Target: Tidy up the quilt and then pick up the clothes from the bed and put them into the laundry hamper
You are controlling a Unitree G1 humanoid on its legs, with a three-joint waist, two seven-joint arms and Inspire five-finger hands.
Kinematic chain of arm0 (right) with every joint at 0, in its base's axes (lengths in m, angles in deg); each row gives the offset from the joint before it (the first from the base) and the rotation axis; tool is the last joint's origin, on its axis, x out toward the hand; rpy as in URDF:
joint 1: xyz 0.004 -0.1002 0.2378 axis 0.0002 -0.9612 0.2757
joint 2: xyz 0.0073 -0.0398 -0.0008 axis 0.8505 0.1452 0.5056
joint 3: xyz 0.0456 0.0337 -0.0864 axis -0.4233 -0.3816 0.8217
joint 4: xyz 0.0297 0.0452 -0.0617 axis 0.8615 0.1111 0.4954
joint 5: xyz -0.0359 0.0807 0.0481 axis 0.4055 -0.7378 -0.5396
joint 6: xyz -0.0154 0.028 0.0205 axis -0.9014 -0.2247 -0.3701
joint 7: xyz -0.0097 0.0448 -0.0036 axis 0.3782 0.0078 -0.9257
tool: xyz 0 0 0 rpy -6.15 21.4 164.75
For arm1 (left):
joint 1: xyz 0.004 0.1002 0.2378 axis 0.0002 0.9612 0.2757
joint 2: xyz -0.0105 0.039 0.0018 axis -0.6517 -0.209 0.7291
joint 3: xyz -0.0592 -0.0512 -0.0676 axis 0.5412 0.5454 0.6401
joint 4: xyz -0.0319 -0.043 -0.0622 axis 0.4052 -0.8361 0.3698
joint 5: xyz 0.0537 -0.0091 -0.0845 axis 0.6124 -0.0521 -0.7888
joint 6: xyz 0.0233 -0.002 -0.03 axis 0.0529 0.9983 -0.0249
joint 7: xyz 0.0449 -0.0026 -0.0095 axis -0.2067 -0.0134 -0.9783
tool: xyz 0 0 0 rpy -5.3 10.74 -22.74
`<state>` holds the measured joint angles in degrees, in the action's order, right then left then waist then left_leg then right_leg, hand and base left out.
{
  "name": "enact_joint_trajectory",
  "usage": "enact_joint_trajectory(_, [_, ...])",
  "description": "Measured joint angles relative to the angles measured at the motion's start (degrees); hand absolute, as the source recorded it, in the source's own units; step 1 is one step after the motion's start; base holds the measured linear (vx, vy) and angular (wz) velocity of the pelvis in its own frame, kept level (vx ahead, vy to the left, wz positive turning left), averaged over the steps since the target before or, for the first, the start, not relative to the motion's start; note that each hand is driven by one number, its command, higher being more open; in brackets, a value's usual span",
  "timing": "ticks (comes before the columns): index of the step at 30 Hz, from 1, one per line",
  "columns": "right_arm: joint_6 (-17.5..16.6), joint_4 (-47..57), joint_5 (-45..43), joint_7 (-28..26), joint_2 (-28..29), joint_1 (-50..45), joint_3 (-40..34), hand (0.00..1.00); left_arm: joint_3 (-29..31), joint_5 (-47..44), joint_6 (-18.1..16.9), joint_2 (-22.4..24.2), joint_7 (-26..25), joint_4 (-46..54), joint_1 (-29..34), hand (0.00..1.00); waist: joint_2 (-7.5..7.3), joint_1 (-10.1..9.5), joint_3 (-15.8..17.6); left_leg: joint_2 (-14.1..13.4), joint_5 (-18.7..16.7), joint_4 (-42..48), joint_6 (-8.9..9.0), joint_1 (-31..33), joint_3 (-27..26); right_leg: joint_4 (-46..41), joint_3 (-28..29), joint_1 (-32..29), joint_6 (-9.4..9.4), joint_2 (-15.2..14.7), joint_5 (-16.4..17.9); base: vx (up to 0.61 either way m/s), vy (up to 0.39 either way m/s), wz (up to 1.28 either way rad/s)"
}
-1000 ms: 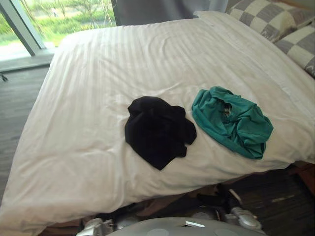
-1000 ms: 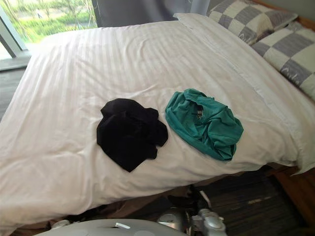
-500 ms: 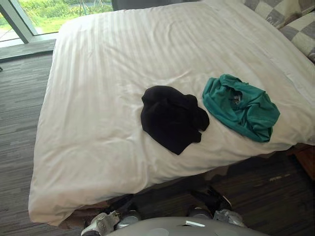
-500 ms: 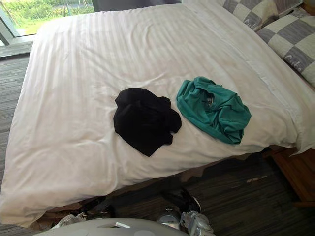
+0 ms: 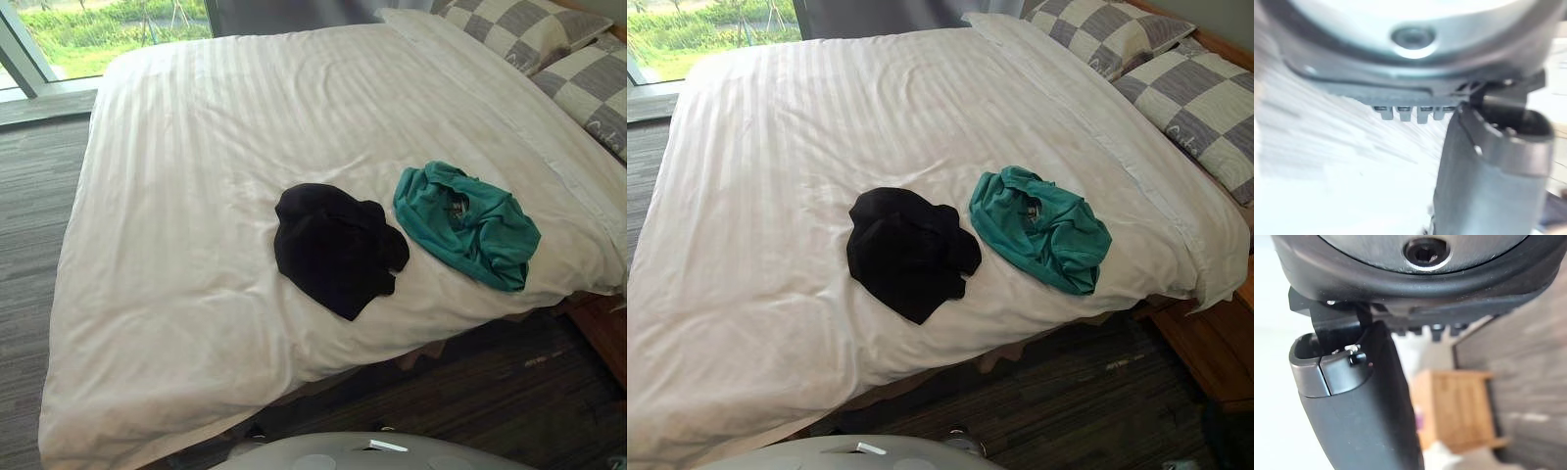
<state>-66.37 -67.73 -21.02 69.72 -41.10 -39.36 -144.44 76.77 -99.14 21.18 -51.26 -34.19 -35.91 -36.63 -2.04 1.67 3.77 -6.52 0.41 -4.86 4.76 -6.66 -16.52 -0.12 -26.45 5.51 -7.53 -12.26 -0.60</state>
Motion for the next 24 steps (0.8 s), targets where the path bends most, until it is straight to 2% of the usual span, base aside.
enact_joint_trajectory(1, [-0.39, 2.38, 0.48, 0.50, -0.33, 0.50, 0.12, 1.00, -0.35, 0.74, -1.00, -0.82, -0.17, 2.86, -0.01, 1.00, 0.36, -0.08, -0.48, -0.02, -0.01, 0.00, 0.01, 0.04, 0.01, 0.09, -0.01, 0.01, 0.02, 0.05, 0.00, -0.03, 0.007, -0.01])
enact_joint_trajectory(2, [-0.92, 13.96, 5.74, 1.87, -4.55, 4.31, 2.50, 1.00, -1.42, 9.63, -5.91, -7.76, -0.36, 20.24, -1.73, 1.00, 0.56, -0.66, -1.81, -0.06, -0.14, -0.17, 0.07, -0.40, -0.01, 0.27, 0.12, 0.47, 0.16, 0.15, 0.02, -0.05, 0.016, -0.03])
enact_joint_trajectory(3, [-0.91, 15.34, 7.57, 1.12, -8.80, 5.19, 5.16, 1.00, -2.31, 14.00, -8.42, -11.85, 0.82, 24.55, -3.00, 1.00, 0.51, -0.95, -1.93, -0.05, -0.18, -0.18, 0.03, -0.38, -0.10, 0.30, 0.28, 0.38, 0.19, 0.19, 0.03, -0.04, 0.018, -0.04])
enact_joint_trajectory(4, [-0.85, 15.34, 8.35, 0.76, -10.67, 5.42, 6.14, 1.00, -3.05, 15.86, -8.67, -13.39, 1.39, 25.19, -3.73, 1.00, 0.73, -1.21, -1.96, -0.06, -0.19, -0.17, 0.01, -0.37, -0.10, 0.30, 0.34, 0.31, 0.19, 0.23, 0.01, 0.00, 0.015, -0.06])
enact_joint_trajectory(6, [-0.77, 15.34, 9.04, 0.63, -12.47, 6.49, 7.32, 1.00, -4.56, 15.85, -8.57, -14.38, 1.61, 26.08, -4.68, 1.00, 1.05, -1.29, -2.09, -0.06, -0.29, -0.03, 0.08, -0.32, -0.24, 0.24, 0.77, -0.03, 0.30, 0.32, -0.08, 0.03, 0.007, -0.10])
enact_joint_trajectory(8, [0.36, 15.41, 9.36, 0.57, -13.56, 8.26, 10.43, 1.00, -6.02, 15.76, -7.67, -14.42, 1.49, 29.09, -8.15, 1.00, 1.18, -1.67, -2.12, -0.20, -0.34, 0.03, 0.05, -0.42, -0.95, 0.17, 1.72, -0.72, 0.41, 0.54, -0.16, 0.03, 0.003, -0.19])
enact_joint_trajectory(9, [1.40, 15.60, 9.30, 0.20, -13.96, 10.02, 14.58, 1.00, -7.84, 15.81, -7.29, -14.83, 1.79, 30.96, -11.69, 1.00, 1.01, -1.71, -2.18, -0.34, -0.37, 0.05, 0.06, -0.72, -1.56, 0.04, 2.46, -0.96, 0.47, 0.74, -0.20, 0.00, -0.003, -0.34])
enact_joint_trajectory(11, [4.62, 19.56, 9.74, -2.91, -14.78, 11.82, 24.39, 1.00, -15.43, 16.06, -4.28, -18.54, 4.97, 31.11, -16.39, 1.00, 0.91, -1.81, -2.17, -0.66, -0.47, 0.05, 0.07, -0.97, -3.03, -0.49, 4.23, -1.79, 0.80, 1.09, -0.43, -0.03, 0.001, -0.36])
enact_joint_trajectory(12, [5.14, 21.19, 10.54, -3.92, -14.77, 11.93, 26.95, 1.00, -18.24, 17.56, -3.11, -19.75, 6.20, 31.13, -17.39, 1.00, 0.88, -1.85, -2.15, -0.71, -0.46, 0.06, 0.06, -0.95, -3.35, -0.80, 4.79, -2.23, 0.93, 1.12, -0.52, -0.04, 0.007, -0.26])
enact_joint_trajectory(13, [6.54, 24.54, 12.96, -5.69, -14.70, 12.54, 31.68, 1.00, -23.78, 21.22, -0.72, -21.00, 9.08, 32.46, -18.68, 1.00, 0.91, -1.74, -2.12, -0.73, -0.46, 0.08, 0.05, -0.91, -3.74, -0.85, 6.44, -2.91, 1.37, 1.20, -0.83, -0.03, 0.031, -0.24])
enact_joint_trajectory(16, [8.43, 29.36, 17.99, -7.22, -12.24, 14.79, 38.55, 1.00, -35.71, 29.83, 3.55, -20.46, 14.51, 37.83, -21.58, 1.00, 0.56, -1.14, -1.60, -0.53, -0.50, 0.09, 0.01, -1.46, -4.90, -0.85, 9.37, -3.33, 1.44, 1.17, -1.04, -0.01, 0.026, -0.23])
enact_joint_trajectory(18, [9.46, 32.02, 19.52, -7.22, -9.24, 15.77, 40.39, 1.00, -43.86, 36.59, 6.12, -16.85, 17.51, 42.46, -22.00, 1.00, 0.97, -0.68, 0.14, -0.50, -0.90, 0.09, -0.12, -2.60, -6.24, -0.94, 11.12, -3.15, 1.42, 1.24, -1.44, -0.01, 0.018, -0.32])
enact_joint_trajectory(21, [11.17, 32.79, 21.61, -7.17, -7.47, 15.56, 41.19, 1.00, -50.48, 42.57, 9.57, -11.23, 19.85, 43.57, -22.23, 1.00, 1.53, 0.57, 1.70, -0.36, -1.35, 0.08, -0.32, -3.41, -7.28, -0.94, 12.52, -2.92, 1.35, 1.23, -1.83, 0.00, 0.023, -0.18])
enact_joint_trajectory(24, [12.07, 33.54, 21.61, -6.34, -5.21, 13.83, 41.47, 1.00, -56.91, 47.42, 13.80, -6.54, 22.59, 43.55, -22.29, 1.00, 1.49, 1.85, 2.95, -0.33, -1.66, 0.08, -0.54, -3.94, -7.96, -0.87, 12.97, -2.72, 1.22, 1.24, -1.92, 0.00, 0.005, -0.11])
